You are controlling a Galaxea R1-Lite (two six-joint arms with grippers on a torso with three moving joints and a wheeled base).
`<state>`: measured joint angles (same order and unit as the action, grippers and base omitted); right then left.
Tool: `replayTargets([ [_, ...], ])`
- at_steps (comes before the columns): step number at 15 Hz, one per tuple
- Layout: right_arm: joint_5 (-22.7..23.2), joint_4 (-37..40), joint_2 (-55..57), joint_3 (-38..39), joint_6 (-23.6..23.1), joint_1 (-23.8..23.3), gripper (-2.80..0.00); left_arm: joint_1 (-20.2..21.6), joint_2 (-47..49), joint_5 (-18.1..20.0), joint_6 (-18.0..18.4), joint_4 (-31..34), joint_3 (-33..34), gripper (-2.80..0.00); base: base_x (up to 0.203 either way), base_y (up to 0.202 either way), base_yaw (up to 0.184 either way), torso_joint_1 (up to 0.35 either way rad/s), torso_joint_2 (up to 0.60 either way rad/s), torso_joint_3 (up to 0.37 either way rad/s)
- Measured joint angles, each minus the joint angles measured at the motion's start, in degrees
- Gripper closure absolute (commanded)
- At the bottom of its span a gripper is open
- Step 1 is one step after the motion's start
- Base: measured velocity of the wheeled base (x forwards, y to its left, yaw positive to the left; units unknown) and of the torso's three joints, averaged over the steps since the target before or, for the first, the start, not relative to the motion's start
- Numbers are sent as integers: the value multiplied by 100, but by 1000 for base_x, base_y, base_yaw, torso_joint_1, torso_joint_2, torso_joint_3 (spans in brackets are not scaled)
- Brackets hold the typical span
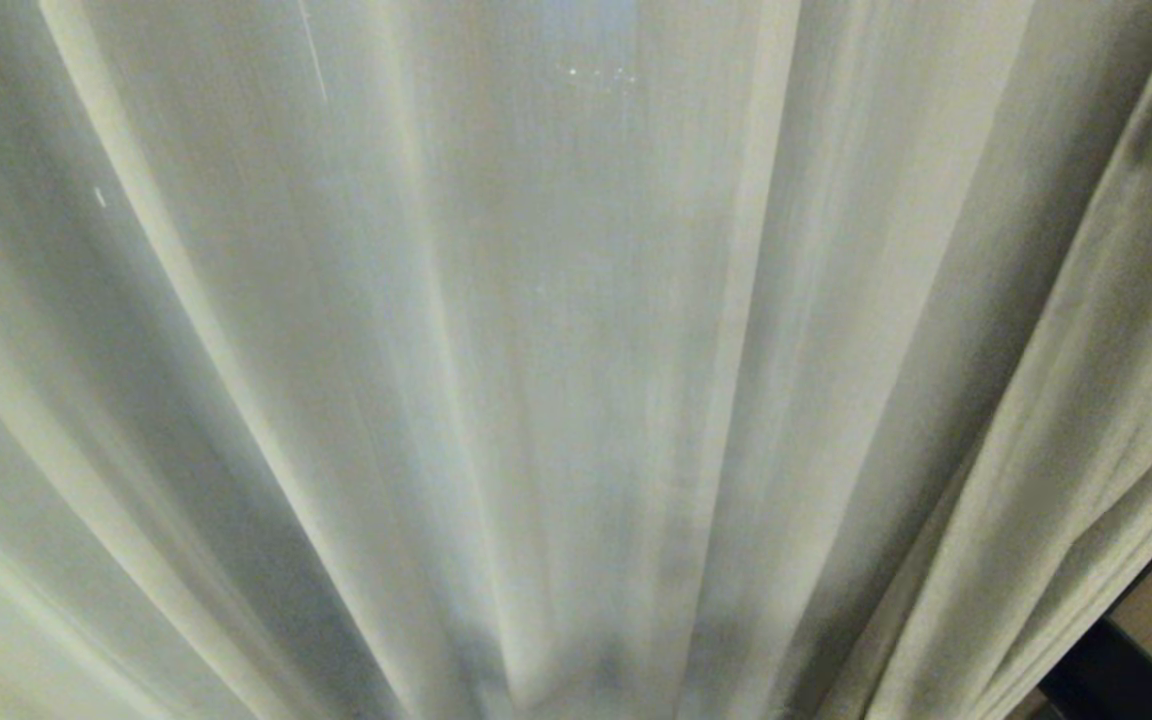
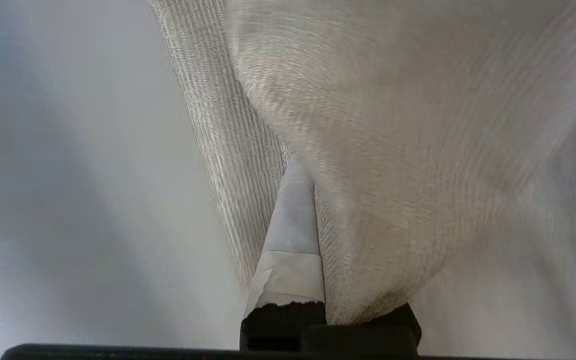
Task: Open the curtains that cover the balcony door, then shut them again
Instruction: Close the outer curtains on both sides
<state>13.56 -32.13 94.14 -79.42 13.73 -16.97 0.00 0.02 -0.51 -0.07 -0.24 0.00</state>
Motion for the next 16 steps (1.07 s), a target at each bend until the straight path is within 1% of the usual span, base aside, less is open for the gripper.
replayTargets([
  [3, -5, -2, -443, 285, -6, 431, 0, 0, 0, 0, -2, 1, 0, 0, 0, 0, 0, 0, 0, 0],
  [7, -22, -9, -993, 678, -192, 1226, 0, 0, 0, 0, 0, 2, 0, 0, 0, 0, 0, 0, 0, 0],
  [11, -34, -260, -1244, 932, -743, 2038, 0, 0, 0, 2, 0, 2, 0, 0, 0, 0, 0, 0, 0, 0],
  [16, -48, -341, -1154, 923, -1446, 2939, 0, 0, 0, 1, 0, 0, 0, 0, 0, 0, 0, 0, 0, 0],
])
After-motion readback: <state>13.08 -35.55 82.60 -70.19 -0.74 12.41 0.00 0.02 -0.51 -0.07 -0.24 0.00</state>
